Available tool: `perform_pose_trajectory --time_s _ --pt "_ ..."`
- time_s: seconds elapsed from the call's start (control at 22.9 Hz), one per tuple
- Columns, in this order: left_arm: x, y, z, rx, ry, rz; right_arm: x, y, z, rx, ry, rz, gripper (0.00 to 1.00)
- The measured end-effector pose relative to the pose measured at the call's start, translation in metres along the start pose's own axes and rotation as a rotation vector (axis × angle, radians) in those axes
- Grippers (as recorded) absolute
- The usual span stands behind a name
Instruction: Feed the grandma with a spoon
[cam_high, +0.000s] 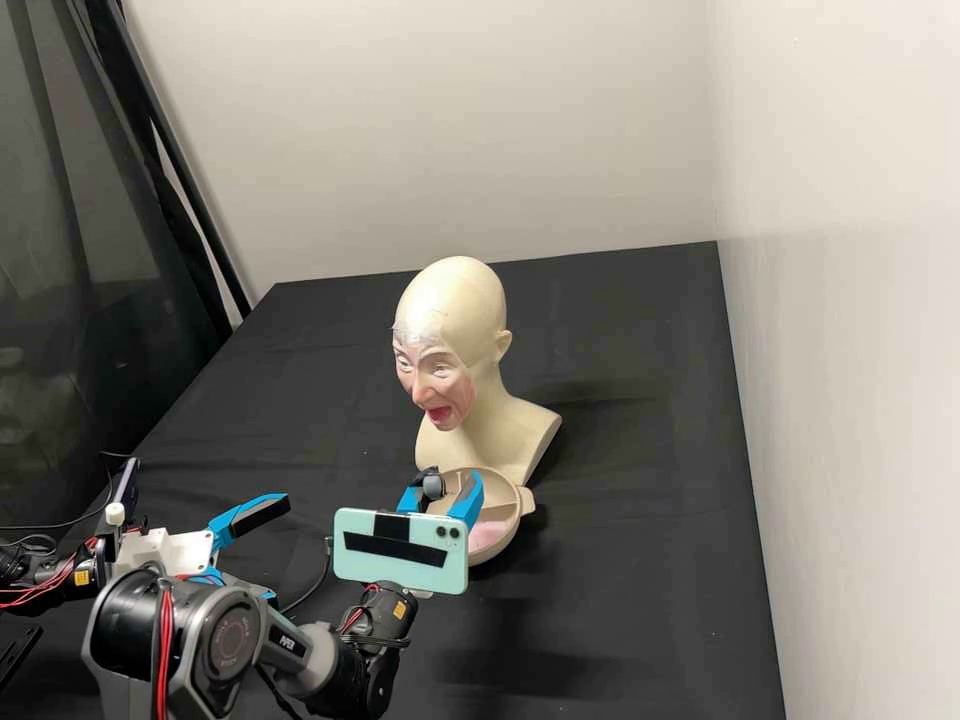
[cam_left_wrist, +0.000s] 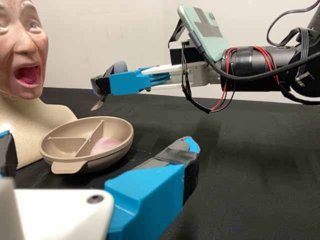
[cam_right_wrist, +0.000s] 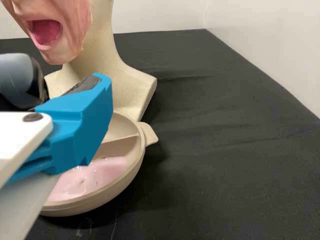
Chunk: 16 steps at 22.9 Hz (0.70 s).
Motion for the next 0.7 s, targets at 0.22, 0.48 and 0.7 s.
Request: perform_pose_trajectory --time_s 0.22,0.48,0.7 --pt "0.0 0.0 0.002 0.001 -0.007 -0.002 0.001 0.0 0.005 -0.004 -0.02 -0.002 0.0" --pt "-0.0003 0.0 0.005 0.003 -0.018 0.004 0.0 -0.001 0.014 -0.001 -0.056 -0.006 0.0" --pt "-0.0003 0.0 0.005 0.003 -0.018 0.003 0.0 -0.008 0.021 -0.003 -0.08 -0.043 0.0"
